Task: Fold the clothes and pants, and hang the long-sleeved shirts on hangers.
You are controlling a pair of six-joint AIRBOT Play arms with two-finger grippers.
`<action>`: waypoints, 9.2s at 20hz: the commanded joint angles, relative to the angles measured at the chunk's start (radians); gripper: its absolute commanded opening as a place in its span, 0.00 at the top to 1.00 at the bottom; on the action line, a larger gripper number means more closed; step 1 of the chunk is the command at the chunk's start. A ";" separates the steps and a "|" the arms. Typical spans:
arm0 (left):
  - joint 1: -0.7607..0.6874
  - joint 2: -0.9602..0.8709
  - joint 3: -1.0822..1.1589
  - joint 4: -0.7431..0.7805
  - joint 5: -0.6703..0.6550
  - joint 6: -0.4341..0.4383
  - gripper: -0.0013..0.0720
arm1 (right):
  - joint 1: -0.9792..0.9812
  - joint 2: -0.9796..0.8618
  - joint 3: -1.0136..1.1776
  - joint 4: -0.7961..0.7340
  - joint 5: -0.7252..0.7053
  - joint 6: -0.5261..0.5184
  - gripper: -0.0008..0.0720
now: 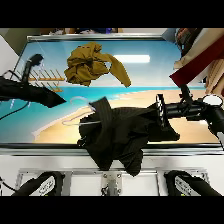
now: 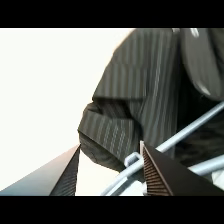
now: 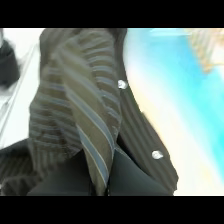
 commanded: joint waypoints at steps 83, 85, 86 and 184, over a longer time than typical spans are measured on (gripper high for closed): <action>-0.407 -0.287 0.484 0.386 0.050 -0.369 0.07 | -0.025 0.484 0.001 0.206 -0.127 0.816 0.96; -0.385 -0.287 0.538 0.385 0.056 -0.392 0.08 | -0.025 0.484 0.001 0.220 -0.132 0.816 0.96; -0.368 -0.287 0.579 0.384 0.057 -0.412 0.08 | -0.025 0.484 0.001 0.220 -0.132 0.824 0.96; -0.167 -0.008 0.429 0.027 0.128 -0.404 0.96 | -0.167 0.395 0.328 -0.148 -0.536 0.759 0.22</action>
